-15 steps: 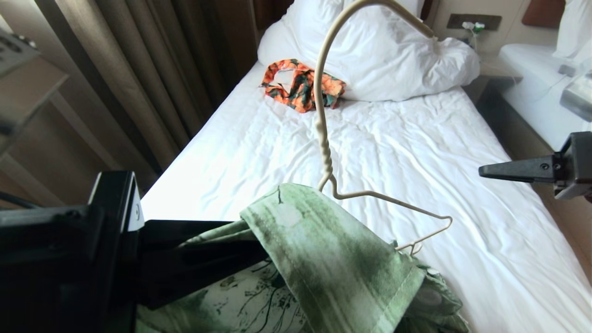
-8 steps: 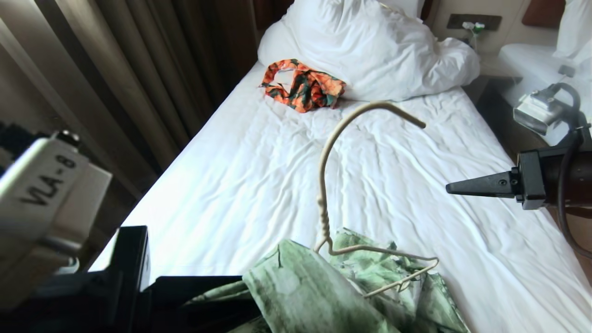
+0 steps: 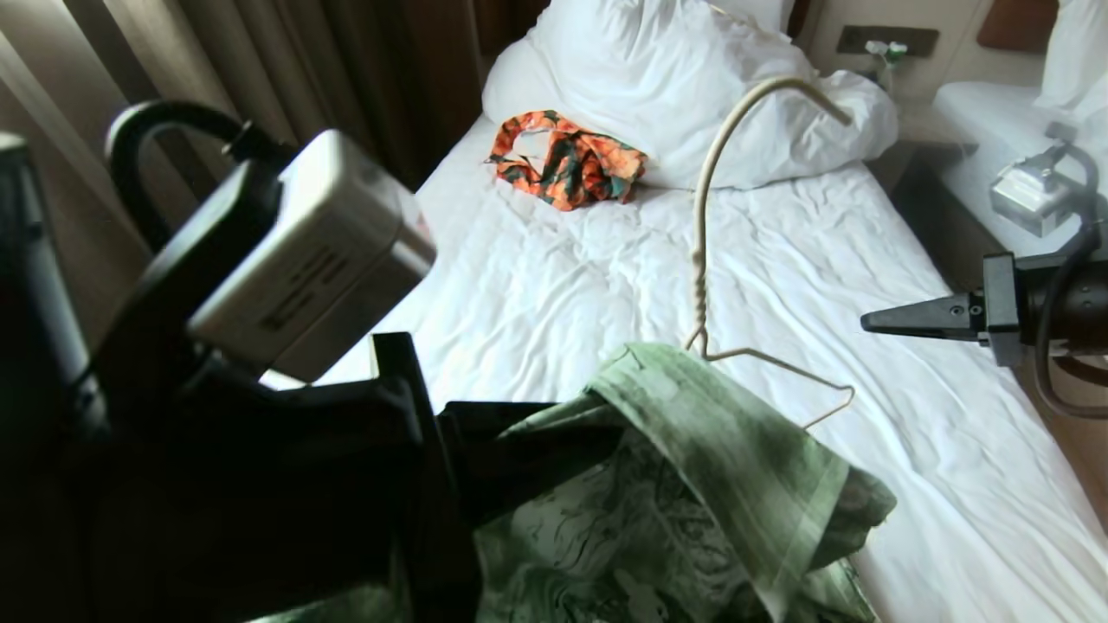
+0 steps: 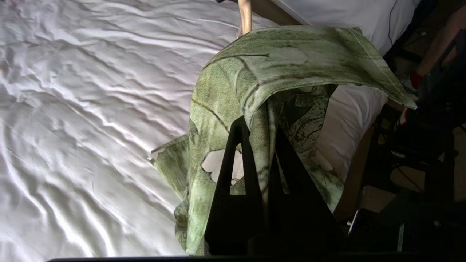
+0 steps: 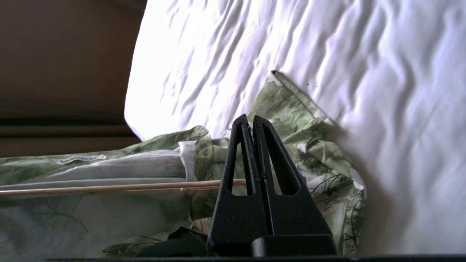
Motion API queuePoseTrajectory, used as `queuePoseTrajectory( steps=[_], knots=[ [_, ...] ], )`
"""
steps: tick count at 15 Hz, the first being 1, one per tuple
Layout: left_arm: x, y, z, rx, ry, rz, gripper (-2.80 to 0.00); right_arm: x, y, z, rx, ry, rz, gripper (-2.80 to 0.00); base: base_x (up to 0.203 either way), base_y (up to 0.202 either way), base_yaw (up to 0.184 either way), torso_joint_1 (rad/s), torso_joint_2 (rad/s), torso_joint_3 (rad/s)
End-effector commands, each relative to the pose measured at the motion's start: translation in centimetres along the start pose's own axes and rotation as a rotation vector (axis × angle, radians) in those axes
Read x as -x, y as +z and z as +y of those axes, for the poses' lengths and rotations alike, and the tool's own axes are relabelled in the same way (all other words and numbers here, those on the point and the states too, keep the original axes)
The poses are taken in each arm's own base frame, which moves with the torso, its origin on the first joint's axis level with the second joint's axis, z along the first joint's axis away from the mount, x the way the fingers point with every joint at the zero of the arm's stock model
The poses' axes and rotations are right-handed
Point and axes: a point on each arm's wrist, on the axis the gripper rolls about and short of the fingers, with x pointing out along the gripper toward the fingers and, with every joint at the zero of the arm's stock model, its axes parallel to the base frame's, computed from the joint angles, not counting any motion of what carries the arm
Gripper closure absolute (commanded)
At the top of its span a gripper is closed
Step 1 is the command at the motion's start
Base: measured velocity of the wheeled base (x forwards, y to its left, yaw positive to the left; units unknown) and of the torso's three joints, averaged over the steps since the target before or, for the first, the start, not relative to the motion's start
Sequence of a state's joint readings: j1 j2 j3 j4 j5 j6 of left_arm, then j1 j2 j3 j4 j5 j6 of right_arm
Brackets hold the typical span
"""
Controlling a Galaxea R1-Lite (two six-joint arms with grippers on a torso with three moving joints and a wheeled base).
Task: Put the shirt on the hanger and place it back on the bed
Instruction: Hook the other side of the shirt onto the hanger
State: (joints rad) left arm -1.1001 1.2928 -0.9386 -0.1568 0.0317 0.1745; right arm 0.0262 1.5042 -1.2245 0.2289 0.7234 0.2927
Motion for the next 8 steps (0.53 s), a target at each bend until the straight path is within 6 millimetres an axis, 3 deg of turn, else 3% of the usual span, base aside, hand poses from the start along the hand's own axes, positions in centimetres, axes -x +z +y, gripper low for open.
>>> queuePoseTrajectory(
  steps=[1,6,8],
  knots=[
    [-3.1,1.0,0.7,-0.014,0.017,0.012,0.0,0.8,1.6,-1.7,-0.04,-0.039,-0.052,0.0,0.0,0.0,0.0,0.0,0.0,0.0],
    [-6.4,2.5,3.1,-0.032,0.003,-0.02,0.0,1.6,3.7,-3.2,-0.055,-0.048,-0.109,0.0,0.0,0.0,0.0,0.0,0.0,0.0],
    [-7.2,4.1,4.7,-0.047,0.013,-0.066,0.0,1.5,4.6,-4.0,-0.057,-0.062,-0.123,0.0,0.0,0.0,0.0,0.0,0.0,0.0]
  ],
)
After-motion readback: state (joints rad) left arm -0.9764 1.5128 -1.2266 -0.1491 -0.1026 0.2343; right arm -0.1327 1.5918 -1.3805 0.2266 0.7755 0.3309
